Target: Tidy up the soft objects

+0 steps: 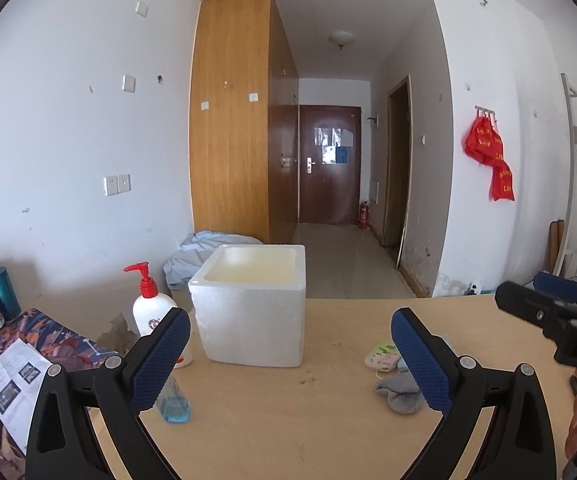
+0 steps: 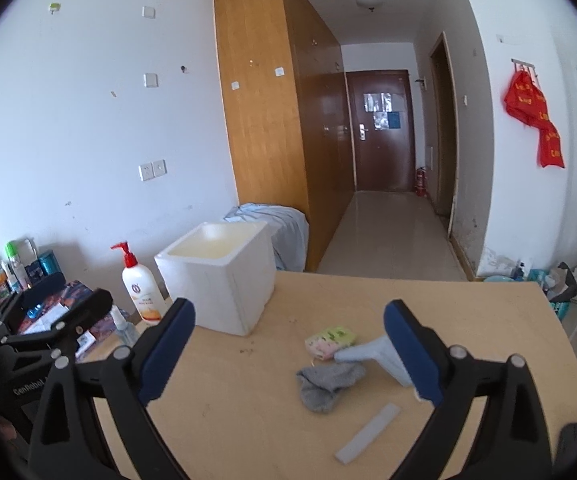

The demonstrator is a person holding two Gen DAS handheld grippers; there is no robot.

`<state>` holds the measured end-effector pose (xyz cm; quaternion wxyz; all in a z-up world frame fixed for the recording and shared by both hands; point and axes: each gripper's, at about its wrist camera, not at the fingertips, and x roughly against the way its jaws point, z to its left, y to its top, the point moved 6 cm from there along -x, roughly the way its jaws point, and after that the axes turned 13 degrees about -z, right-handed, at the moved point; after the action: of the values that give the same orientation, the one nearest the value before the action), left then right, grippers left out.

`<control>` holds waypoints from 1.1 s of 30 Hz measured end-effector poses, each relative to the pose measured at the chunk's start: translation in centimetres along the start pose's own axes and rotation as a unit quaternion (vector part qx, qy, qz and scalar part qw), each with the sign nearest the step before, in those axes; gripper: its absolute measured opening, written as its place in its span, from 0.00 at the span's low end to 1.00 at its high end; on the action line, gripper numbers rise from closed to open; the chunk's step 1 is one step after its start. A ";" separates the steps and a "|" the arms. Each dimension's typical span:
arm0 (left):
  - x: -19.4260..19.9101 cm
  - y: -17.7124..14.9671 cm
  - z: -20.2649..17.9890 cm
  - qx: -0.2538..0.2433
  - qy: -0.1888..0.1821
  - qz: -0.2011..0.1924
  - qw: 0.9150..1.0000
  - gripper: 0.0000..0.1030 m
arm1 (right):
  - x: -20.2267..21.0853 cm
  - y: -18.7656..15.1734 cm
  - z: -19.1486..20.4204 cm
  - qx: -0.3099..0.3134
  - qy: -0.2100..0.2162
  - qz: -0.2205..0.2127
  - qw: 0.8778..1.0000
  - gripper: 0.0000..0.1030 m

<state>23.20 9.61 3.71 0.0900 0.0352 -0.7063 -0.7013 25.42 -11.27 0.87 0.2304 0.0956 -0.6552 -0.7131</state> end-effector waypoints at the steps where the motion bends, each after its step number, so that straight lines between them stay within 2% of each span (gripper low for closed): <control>1: 0.2 -0.1 -0.2 0.001 0.000 -0.002 1.000 0.98 | 0.3 -0.2 -0.1 0.004 -0.010 0.001 1.000 0.96; 3: 0.6 -0.3 -0.5 0.000 -0.005 0.000 1.000 0.98 | 0.7 -0.3 -0.2 0.014 -0.027 0.000 1.000 0.96; 10: 1.3 -0.3 -1.6 -0.003 -0.016 -0.001 1.000 0.98 | 1.2 -0.2 -1.0 0.016 -0.042 0.002 0.999 0.97; 14: 1.0 -0.5 -2.9 -0.009 -0.036 0.001 0.999 0.98 | 1.1 -0.7 -2.1 0.009 -0.057 0.010 0.998 0.97; 25: -1.9 -3.3 -7.0 -0.012 -0.095 0.045 0.994 0.98 | 0.6 -2.7 -6.0 0.007 -0.113 0.046 0.993 0.97; 33: -4.0 -5.6 -9.1 -0.019 -0.110 0.072 0.991 0.98 | -0.8 -4.4 -7.9 0.001 -0.124 0.075 0.989 0.97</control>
<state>28.30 1.29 -2.16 0.0623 -0.0945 -0.6991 -0.7060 28.71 -17.74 -4.57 0.2001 -0.0429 -0.6851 -0.6991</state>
